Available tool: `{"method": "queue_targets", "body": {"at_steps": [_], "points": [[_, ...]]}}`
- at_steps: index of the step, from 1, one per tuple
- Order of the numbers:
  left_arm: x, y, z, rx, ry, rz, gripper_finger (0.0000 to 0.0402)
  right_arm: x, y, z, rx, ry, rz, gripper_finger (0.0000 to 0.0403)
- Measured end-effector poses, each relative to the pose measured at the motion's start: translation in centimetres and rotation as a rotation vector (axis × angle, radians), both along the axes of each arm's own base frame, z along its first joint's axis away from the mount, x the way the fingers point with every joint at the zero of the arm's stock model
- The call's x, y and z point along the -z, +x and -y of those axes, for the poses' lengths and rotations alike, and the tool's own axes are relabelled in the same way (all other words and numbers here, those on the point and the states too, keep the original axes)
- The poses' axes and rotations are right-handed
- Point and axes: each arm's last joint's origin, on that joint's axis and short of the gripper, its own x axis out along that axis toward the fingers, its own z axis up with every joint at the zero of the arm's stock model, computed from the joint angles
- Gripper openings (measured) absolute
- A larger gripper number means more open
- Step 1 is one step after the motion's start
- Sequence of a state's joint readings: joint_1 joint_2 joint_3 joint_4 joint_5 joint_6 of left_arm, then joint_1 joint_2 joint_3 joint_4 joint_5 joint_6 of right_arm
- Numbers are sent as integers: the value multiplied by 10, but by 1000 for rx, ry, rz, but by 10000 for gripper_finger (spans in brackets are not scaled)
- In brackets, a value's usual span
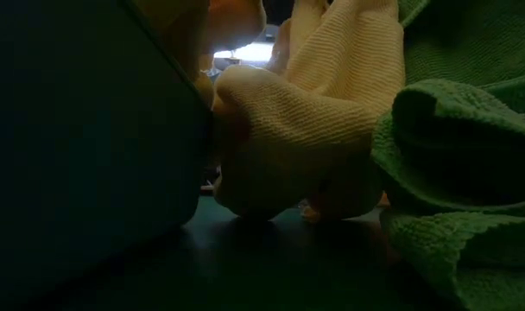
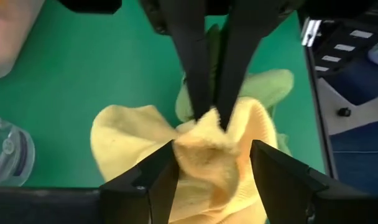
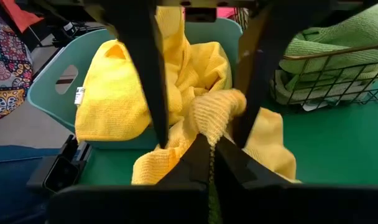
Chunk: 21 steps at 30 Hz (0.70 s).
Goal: Sort microfiber towel by color & place in baskets
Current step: Put the yellow towel into the blue bin
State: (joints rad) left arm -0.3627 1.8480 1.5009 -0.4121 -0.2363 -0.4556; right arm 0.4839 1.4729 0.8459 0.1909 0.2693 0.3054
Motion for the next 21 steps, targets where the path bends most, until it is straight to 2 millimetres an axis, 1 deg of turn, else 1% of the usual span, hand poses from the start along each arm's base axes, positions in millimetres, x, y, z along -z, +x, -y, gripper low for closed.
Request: {"method": "queue_targets", "body": {"at_steps": [2, 5, 8, 13, 14, 17, 21], "points": [[1, 0, -3, -7, 5, -16, 184, 0, 0, 0, 0, 0, 0, 7], [2, 0, -5, -16, 12, -30, 157, 0, 0, 0, 0, 0, 0, 7], [2, 0, -5, -15, 12, -29, 112, 0, 0, 0, 0, -1, -1, 7], [2, -1, -4, 1, -6, -36, 20, 1, 0, 0, 0, -3, -5, 7], [2, -1, -5, 1, -7, -35, 12, 1, 0, 0, 0, -4, -7, 7], [-1, -2, -5, 1, -9, -29, 9, 0, 0, 0, 0, -4, -7, 7], [-12, -6, -7, -2, -7, -40, 4, 0, 0, 0, -1, -4, -11, 7]]}}
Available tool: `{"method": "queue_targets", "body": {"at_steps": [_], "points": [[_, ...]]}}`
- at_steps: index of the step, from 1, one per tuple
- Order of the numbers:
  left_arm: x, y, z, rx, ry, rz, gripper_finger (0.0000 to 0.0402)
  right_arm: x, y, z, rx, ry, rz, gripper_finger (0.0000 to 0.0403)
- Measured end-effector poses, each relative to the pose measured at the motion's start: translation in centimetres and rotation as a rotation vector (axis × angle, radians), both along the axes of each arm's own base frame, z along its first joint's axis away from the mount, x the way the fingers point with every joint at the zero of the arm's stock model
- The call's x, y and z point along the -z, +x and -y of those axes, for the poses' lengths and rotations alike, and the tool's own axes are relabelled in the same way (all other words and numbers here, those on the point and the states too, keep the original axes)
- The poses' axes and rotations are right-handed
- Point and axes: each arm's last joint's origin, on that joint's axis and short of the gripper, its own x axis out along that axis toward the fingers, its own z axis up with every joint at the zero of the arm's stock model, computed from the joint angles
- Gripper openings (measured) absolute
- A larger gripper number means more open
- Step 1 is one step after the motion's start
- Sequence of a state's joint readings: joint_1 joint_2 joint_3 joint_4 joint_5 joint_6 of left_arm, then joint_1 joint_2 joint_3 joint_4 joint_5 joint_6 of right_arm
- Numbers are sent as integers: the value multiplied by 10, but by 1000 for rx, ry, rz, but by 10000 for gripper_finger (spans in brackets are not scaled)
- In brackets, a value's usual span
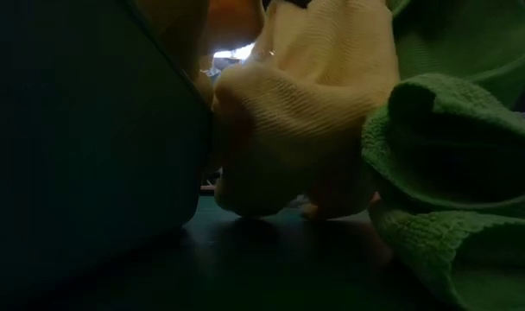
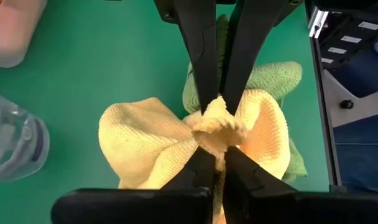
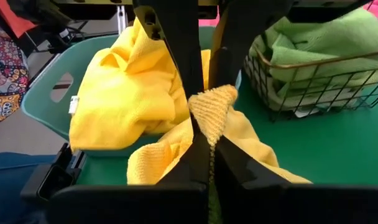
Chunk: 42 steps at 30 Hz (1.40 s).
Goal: Sort microfiber towel by color & place in baskets
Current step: Put the yellow towel into the blue bin
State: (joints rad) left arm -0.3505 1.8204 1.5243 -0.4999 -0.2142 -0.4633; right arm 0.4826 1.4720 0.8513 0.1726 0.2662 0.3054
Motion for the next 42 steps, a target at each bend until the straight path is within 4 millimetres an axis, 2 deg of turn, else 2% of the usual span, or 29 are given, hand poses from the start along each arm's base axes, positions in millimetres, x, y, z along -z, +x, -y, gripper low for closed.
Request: {"method": "queue_targets", "body": {"at_steps": [8, 15, 26, 29, 37, 42], "points": [[-34, -6, -1, 27, -29, -60, 2, -6, 2, -1, -21, 34, 44, 7], [-39, -9, 0, 18, -84, -58, 1, -14, 5, -4, -43, 96, 149, 7], [-40, -9, 0, 14, -81, -54, 0, -14, 5, -4, -41, 95, 150, 9], [-40, -9, 0, 12, -79, -54, 0, -14, 5, -4, -42, 95, 149, 29], [-40, -9, -1, 10, -77, -54, 0, -6, 2, -4, -56, 63, 69, 135], [-55, -12, -2, 13, -85, -26, 0, 5, -2, -1, -53, 9, -45, 154]]}}
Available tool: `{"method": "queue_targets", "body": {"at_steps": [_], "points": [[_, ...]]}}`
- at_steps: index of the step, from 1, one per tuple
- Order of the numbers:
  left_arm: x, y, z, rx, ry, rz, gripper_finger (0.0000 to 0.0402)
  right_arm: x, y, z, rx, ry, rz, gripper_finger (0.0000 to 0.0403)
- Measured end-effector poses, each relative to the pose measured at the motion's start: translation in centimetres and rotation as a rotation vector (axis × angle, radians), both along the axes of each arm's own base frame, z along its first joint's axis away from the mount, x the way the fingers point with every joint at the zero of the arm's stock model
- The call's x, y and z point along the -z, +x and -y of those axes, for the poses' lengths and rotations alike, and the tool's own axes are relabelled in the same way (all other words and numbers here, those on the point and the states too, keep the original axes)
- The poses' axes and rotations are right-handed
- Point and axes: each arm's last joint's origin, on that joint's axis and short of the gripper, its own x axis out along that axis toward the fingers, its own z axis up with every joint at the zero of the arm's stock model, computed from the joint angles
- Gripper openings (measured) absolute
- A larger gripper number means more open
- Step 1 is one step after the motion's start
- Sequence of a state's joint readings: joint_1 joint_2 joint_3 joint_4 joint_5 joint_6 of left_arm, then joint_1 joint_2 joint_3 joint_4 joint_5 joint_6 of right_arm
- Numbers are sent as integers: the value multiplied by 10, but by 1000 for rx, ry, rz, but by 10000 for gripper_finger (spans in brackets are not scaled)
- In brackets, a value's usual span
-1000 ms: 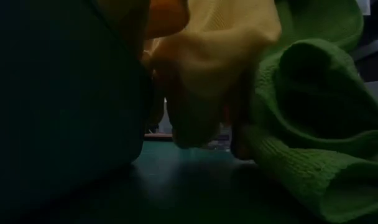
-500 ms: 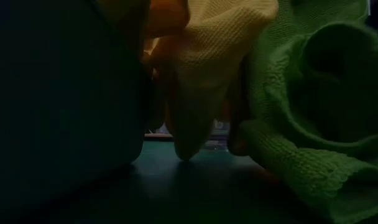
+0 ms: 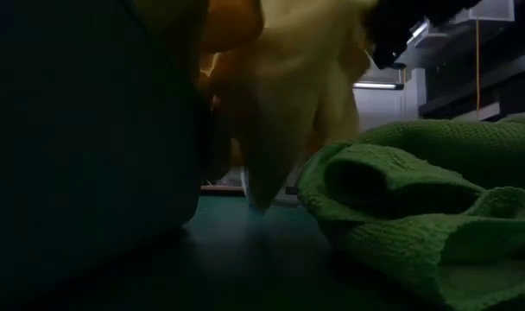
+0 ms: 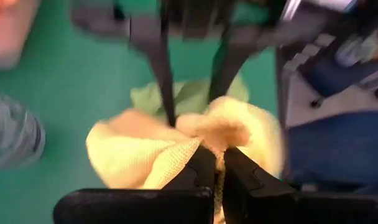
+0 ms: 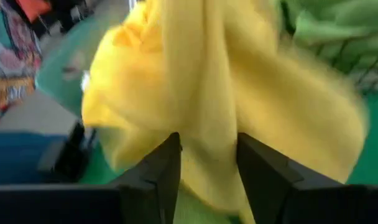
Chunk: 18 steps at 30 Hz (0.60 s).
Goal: Sort microfiber towel by color & place in baskets
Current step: Put the yellow towel into the blue bin
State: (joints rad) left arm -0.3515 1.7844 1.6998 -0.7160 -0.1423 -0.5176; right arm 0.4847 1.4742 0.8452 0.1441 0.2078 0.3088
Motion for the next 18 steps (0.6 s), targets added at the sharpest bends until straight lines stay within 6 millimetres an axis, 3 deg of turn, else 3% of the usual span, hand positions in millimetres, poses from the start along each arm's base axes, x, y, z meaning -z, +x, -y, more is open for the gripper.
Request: {"method": "queue_targets", "body": {"at_steps": [9, 18], "points": [[-82, -8, 4, 17, -80, 217, 0, 8, -5, 0, -72, -3, -97, 156], [-155, -48, 21, 76, -142, 366, 0, 13, -9, 0, -127, -2, -177, 156]]}}
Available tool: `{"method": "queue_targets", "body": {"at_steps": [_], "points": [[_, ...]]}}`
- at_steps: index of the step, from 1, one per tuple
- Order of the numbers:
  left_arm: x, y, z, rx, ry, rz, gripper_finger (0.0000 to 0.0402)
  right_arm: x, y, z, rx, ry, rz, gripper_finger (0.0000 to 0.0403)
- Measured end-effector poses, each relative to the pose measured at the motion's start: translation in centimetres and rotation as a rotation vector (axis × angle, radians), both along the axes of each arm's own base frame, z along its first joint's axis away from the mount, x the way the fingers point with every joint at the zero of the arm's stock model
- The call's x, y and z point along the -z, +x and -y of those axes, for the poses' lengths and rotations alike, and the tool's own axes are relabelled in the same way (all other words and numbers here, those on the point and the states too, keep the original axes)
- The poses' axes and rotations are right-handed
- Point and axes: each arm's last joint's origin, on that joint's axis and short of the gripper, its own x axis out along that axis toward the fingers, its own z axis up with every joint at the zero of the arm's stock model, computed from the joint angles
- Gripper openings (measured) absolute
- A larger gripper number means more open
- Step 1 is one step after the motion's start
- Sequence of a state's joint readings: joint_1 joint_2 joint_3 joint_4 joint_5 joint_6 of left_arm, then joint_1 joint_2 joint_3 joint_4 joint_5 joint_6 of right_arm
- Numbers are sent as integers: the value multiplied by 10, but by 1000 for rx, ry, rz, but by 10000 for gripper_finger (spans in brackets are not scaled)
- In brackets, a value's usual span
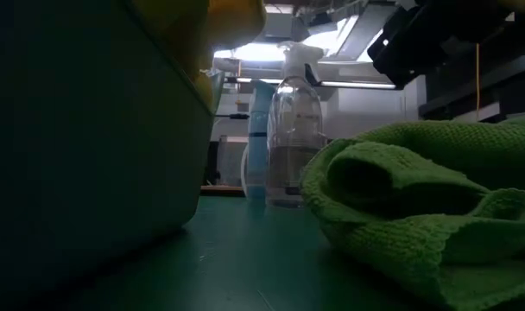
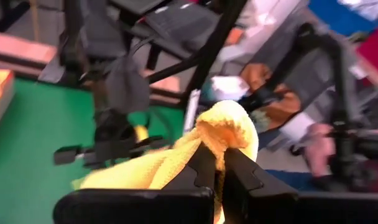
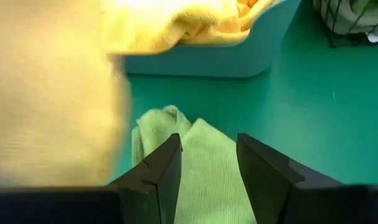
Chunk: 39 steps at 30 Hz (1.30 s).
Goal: Sort microfiber towel by color & place in baskets
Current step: Put the yellow towel into the blue bin
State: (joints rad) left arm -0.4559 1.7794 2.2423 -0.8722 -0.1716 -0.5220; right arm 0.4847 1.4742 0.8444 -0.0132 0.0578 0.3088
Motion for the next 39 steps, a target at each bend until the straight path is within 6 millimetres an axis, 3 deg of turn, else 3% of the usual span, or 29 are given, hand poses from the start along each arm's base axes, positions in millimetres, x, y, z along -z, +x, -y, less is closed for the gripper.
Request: {"method": "queue_targets", "body": {"at_steps": [4, 7, 15, 20, 23, 27, 30, 34, 39], "points": [[-24, -23, 11, 42, -61, 39, 0, 1, -1, 1, 1, -8, -15, 156], [-30, -40, 21, 70, -106, 31, 0, 2, -1, 1, 1, -10, -19, 156], [-26, -85, 40, 20, -118, -110, 0, 2, -1, 1, -1, -9, -20, 156], [-18, -100, 49, -51, -84, -179, 0, 1, -1, 0, -13, -1, -24, 156], [-11, -100, 52, -114, -34, -189, 0, 1, -1, 0, -13, -1, -24, 156], [14, -87, 65, -138, 53, -245, 0, 1, -1, 0, -13, -1, -23, 156], [42, -74, 77, -145, 131, -316, 0, 1, -1, 0, -13, 0, -23, 156], [94, -59, 93, -158, 252, -429, 0, 1, -1, 0, -13, -1, -23, 156], [166, -47, 109, -156, 260, -592, 0, 1, -1, 0, -13, -1, -24, 156]]}}
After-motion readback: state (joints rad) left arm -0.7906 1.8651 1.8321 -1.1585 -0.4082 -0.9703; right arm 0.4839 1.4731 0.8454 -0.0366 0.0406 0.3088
